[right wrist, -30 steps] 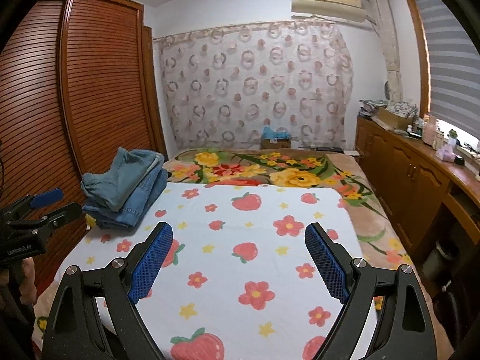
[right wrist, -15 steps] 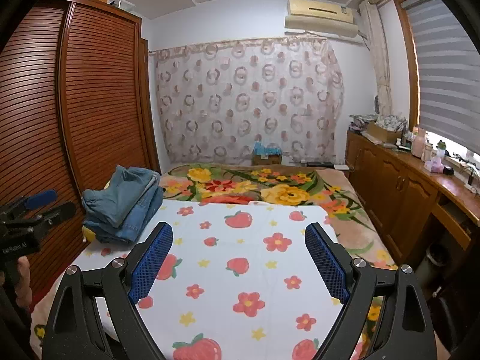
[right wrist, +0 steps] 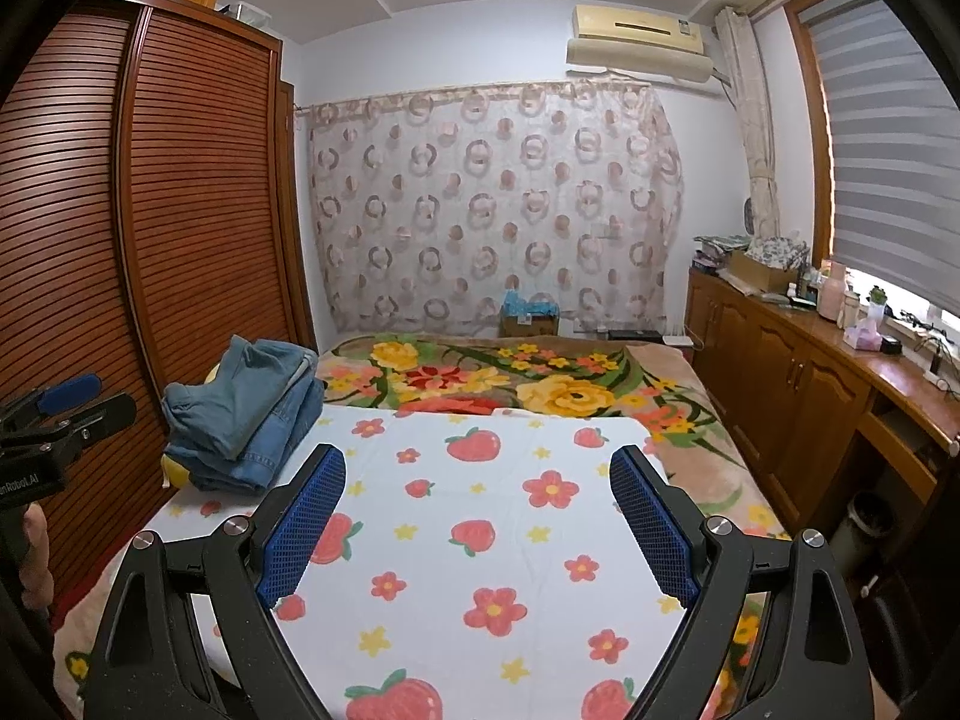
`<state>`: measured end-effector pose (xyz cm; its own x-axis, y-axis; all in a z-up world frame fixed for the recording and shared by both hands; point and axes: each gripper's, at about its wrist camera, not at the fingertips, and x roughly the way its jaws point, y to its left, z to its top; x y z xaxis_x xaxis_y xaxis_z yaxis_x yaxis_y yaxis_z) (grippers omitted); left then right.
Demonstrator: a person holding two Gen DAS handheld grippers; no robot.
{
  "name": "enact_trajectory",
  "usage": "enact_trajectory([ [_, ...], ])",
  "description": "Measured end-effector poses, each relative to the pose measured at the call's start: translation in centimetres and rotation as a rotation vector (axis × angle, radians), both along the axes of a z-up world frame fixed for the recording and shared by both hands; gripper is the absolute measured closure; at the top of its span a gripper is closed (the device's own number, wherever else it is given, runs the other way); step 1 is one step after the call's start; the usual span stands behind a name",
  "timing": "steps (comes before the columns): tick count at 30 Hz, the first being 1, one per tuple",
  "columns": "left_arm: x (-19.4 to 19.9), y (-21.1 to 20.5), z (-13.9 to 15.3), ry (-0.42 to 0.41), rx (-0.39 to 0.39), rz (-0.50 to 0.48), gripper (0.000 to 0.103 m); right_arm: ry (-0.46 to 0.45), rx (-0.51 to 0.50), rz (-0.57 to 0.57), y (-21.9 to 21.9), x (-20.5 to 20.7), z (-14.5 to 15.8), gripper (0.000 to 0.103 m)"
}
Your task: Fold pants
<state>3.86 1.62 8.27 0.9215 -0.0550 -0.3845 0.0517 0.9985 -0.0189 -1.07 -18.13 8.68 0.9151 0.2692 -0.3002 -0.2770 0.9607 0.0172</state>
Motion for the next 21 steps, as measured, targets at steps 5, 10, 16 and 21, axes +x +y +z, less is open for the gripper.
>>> enact_trajectory([
  [5,-0.06,0.04,0.04,0.0,-0.002,0.0,0.015,0.001,0.002,0.001,-0.18,0.02,0.09,0.012],
  [10,-0.04,0.02,0.07,0.002,0.001,0.001,0.015,0.001,0.001,0.001,-0.15,0.01,0.08,0.012],
  [16,0.05,-0.06,0.12,0.002,-0.002,0.0,0.015,0.0,0.0,0.002,-0.23,-0.04,0.16,0.012],
  [21,0.07,-0.09,0.19,0.002,-0.001,0.0,0.015,0.0,0.0,0.002,-0.31,0.02,0.14,0.012],
])
